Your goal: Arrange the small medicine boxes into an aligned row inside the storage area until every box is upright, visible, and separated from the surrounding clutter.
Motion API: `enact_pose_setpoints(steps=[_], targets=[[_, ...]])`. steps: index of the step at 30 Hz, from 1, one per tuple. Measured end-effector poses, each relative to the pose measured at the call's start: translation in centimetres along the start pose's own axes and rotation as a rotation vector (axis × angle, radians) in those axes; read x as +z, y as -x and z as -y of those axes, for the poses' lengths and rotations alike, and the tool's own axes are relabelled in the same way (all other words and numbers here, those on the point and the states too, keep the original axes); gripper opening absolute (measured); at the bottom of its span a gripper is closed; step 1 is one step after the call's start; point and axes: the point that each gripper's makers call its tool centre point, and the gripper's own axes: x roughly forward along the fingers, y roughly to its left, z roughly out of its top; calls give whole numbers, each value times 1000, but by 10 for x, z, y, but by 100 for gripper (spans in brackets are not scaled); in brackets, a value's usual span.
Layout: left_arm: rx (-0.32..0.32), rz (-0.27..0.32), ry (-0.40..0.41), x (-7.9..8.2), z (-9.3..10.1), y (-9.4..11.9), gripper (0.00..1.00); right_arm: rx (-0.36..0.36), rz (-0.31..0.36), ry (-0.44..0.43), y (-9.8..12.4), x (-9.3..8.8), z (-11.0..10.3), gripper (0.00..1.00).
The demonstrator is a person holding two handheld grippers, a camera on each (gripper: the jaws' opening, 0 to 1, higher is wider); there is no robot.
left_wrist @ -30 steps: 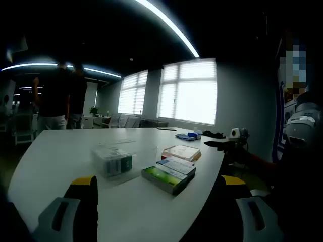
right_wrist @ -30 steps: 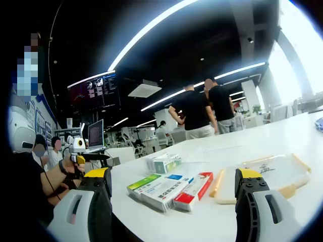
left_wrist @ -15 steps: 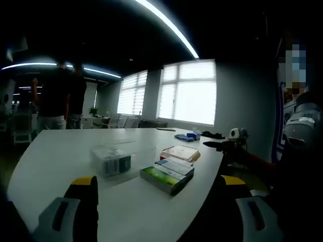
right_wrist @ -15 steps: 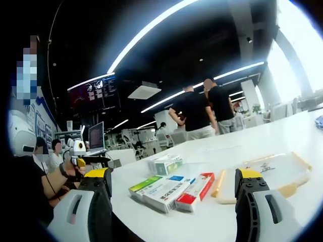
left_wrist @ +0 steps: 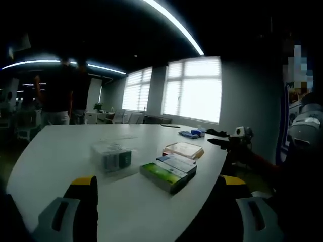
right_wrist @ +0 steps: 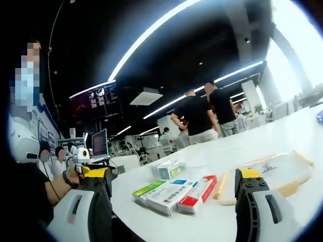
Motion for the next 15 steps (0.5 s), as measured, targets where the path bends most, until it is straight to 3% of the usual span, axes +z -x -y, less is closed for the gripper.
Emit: enact_pose_setpoints(steps=[5, 11, 15], targets=[[-4, -15, 41, -8, 9, -18, 99, -12, 7, -12, 6, 0, 3, 100], [3, -88, 11, -30, 23, -46, 95, -28, 14, -38, 11, -1, 7, 100], [23, -103, 3, -37, 29, -63, 94, -34, 18, -42, 13, -1, 7, 99]])
